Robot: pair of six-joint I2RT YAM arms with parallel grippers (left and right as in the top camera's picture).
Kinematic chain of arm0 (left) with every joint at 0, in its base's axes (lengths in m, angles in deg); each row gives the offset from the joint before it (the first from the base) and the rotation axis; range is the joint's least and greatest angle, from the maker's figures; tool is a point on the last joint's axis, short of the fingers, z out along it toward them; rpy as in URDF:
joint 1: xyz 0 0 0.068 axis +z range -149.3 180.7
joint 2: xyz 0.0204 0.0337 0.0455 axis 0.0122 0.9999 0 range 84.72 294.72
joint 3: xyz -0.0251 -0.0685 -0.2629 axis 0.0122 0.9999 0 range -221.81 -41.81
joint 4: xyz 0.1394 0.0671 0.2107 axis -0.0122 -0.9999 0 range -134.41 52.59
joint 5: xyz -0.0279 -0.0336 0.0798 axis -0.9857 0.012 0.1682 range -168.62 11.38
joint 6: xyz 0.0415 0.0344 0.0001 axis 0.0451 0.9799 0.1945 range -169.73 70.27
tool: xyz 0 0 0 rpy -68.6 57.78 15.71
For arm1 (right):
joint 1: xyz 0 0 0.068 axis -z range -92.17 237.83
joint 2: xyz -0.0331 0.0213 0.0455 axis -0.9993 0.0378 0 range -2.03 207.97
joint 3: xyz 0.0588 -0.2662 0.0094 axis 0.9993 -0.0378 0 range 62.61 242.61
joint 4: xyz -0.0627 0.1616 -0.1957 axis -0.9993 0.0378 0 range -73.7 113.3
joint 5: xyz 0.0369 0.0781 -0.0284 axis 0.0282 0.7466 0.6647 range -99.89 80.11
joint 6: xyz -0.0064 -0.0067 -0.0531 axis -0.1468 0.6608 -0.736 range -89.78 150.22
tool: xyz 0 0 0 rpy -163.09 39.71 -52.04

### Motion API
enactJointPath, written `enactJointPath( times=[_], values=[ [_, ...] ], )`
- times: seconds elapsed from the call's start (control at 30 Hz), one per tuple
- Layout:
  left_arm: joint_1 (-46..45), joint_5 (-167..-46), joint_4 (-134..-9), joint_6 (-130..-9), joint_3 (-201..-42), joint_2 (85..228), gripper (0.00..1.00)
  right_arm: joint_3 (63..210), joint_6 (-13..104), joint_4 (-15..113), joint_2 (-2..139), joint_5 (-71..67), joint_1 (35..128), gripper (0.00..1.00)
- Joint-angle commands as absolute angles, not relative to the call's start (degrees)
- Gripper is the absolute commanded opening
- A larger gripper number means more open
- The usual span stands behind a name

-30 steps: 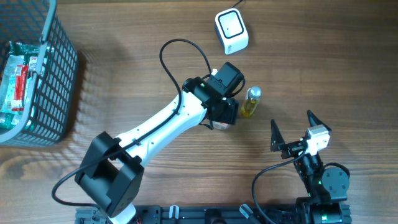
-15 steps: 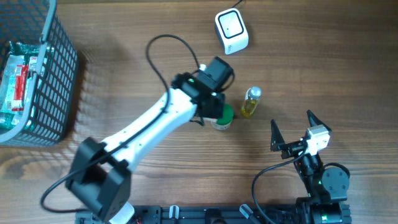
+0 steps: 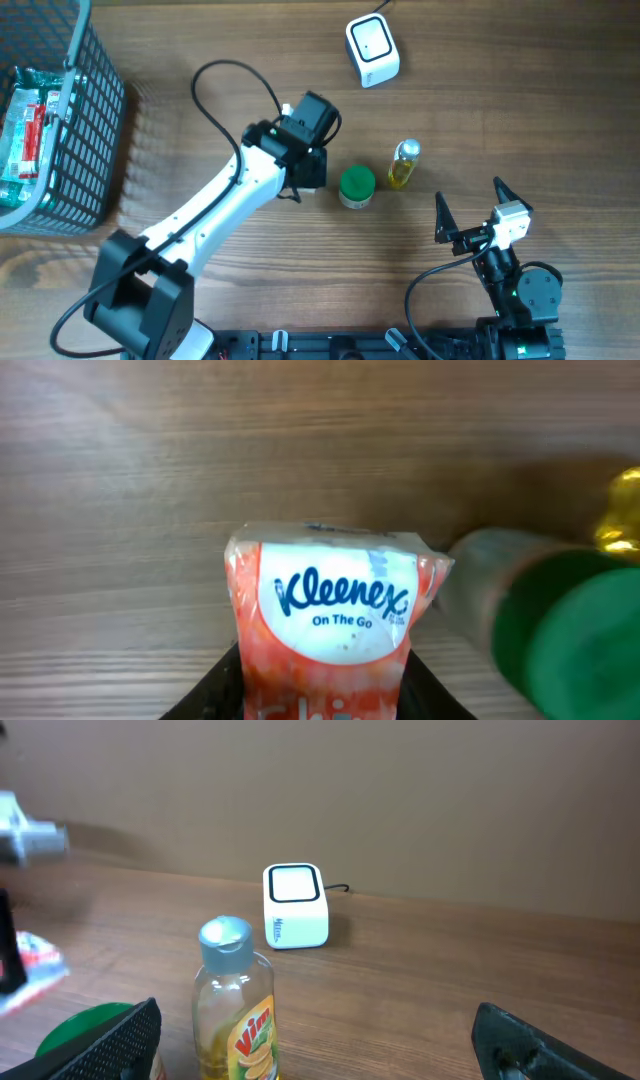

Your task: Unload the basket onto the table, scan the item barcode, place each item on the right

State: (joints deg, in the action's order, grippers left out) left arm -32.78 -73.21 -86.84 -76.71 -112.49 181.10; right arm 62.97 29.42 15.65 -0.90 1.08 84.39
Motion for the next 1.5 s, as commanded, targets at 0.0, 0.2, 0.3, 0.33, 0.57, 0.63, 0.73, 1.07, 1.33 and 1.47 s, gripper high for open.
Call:
enactJointPath(
  times=[0.0,0.2,0.3,0.33,0.57,0.63,0.73,1.07,1.33,1.47],
  values=[
    [-32.95,-72.14,-82.01,-80.67,-105.71,181.21,0.29,62.91,28.74,15.48,-1.06,1.62,84.26,1.0],
    [-32.97,-80.84,-73.64,-80.67,-100.75,181.23,0.28,62.91,28.74,15.48,-1.06,1.62,84.26,1.0],
    [-33.63,-81.21,-71.45,-80.67,-100.71,181.25,0.29,62.91,28.74,15.48,-1.06,1.62,84.26,1.0],
    [-34.02,-81.38,-70.66,-80.67,-100.71,181.25,0.29,62.91,28.74,15.48,-1.06,1.62,84.26,1.0],
    [-37.98,-81.58,-68.22,-81.82,-100.71,181.27,0.31,62.91,28.72,15.48,-1.06,1.62,84.26,1.0],
    [-38.77,-81.58,-67.71,-82.44,-100.71,181.27,0.31,62.91,28.74,15.48,-1.06,1.62,84.26,1.0],
    [-39.22,-81.56,-66.69,-82.41,-100.71,181.27,0.31,62.91,28.74,15.48,-1.06,1.62,84.26,1.0],
    [-39.2,-75.72,-68.44,-82.33,-100.05,181.27,0.28,62.91,28.74,15.48,-1.06,1.62,84.26,1.0],
    [-39.33,-75.77,-67.78,-83.27,-98.59,181.3,0.28,62.91,28.72,15.48,-1.06,1.62,84.26,1.0],
    [-39.33,-75.77,-67.28,-83.29,-98.59,181.3,0.28,62.91,28.74,15.48,-1.01,1.62,84.26,1.0]
  ],
)
